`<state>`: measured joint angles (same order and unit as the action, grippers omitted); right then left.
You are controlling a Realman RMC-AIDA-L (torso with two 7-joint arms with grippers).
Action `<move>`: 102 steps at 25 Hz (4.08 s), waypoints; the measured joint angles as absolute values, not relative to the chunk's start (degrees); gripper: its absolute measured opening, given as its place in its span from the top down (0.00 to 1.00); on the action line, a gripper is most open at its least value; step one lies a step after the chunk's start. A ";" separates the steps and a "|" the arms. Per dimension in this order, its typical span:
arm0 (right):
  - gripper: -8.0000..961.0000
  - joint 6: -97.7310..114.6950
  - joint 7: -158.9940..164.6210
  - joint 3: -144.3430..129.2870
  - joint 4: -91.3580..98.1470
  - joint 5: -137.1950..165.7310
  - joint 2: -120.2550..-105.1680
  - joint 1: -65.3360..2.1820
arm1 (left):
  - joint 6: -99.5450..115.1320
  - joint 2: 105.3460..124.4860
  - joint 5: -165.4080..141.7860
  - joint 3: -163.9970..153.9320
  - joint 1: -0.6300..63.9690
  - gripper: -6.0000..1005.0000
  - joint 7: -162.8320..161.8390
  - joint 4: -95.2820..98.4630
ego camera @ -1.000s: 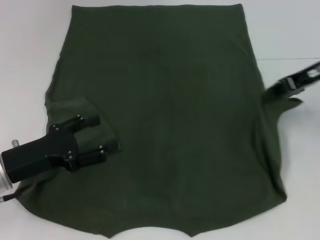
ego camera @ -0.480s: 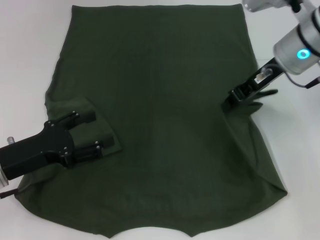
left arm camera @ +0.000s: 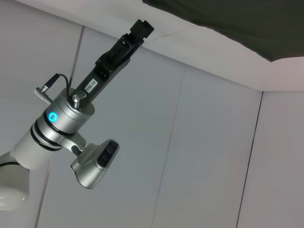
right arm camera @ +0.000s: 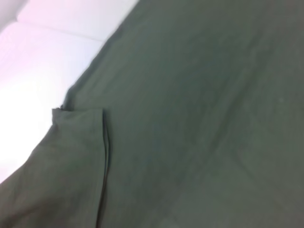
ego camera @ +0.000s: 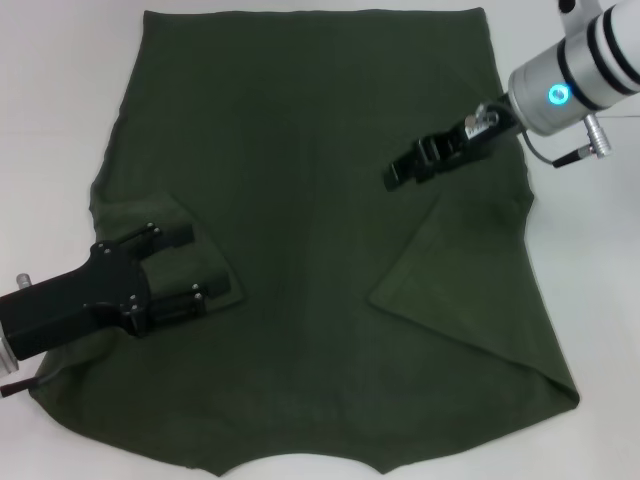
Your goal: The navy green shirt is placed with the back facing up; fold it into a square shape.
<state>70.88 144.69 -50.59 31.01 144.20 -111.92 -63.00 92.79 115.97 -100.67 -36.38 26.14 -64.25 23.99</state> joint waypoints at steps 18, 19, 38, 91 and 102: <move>0.03 91.68 133.85 -41.07 35.62 132.02 -104.49 -51.61 | 95.90 111.47 -101.03 -36.88 27.23 0.11 -92.83 25.74; 0.03 92.69 133.54 -41.08 35.55 132.03 -104.28 -51.05 | 96.82 110.74 -101.48 -36.87 27.30 0.11 -96.09 25.96; 0.03 99.13 130.03 -43.65 34.47 133.18 -103.88 -45.18 | 102.15 103.71 -130.18 -29.04 26.94 0.12 -132.72 33.62; 0.03 96.45 127.84 -44.21 32.32 135.61 -105.12 -44.82 | 84.91 105.33 -141.07 -30.05 31.49 0.13 -134.89 28.11; 0.03 96.37 127.63 -44.20 31.96 135.61 -105.11 -44.82 | 84.31 105.29 -141.07 -30.06 31.47 0.44 -134.91 28.03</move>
